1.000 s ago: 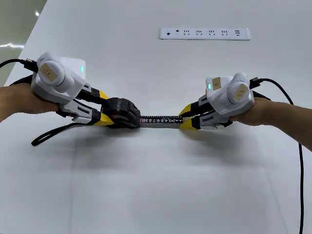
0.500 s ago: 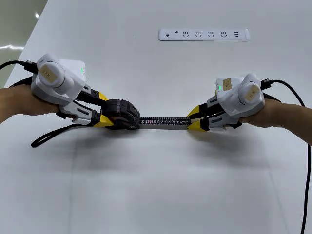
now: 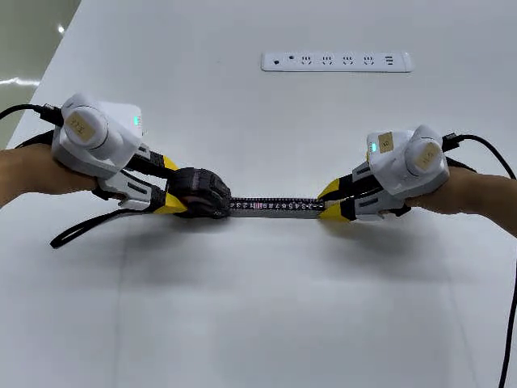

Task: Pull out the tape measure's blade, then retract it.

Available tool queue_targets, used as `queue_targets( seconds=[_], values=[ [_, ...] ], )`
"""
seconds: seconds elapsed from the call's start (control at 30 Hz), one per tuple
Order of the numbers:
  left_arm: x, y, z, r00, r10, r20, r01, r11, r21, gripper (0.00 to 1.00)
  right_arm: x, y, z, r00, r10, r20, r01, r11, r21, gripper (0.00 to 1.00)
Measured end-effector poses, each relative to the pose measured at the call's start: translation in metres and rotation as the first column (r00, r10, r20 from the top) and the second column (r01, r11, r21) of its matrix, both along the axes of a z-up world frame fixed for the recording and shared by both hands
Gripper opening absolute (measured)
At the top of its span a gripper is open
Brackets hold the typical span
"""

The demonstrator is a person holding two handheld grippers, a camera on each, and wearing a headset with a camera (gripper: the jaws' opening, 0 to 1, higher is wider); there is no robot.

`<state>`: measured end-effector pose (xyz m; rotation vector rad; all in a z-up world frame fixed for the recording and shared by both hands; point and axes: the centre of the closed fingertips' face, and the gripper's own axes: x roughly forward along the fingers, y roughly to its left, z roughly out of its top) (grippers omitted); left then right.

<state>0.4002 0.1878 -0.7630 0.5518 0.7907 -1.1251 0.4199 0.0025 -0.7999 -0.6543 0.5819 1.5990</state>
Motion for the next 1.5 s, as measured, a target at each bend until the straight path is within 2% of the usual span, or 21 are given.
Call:
queue_targets(
  seconds=[0.73,1.5],
  values=[
    [-0.001,0.0,0.0,1.0,-0.002,-0.001,0.002,1.0,0.008,0.24,0.003,-0.029,0.001,1.0,-0.021,-0.001,0.021,0.999,-0.028,0.08],
    [-0.001,0.0,0.0,1.0,-0.004,-0.005,0.004,1.0,0.012,0.24,0.007,-0.058,0.001,1.0,-0.026,-0.015,0.024,0.996,-0.082,0.08]
  ],
)
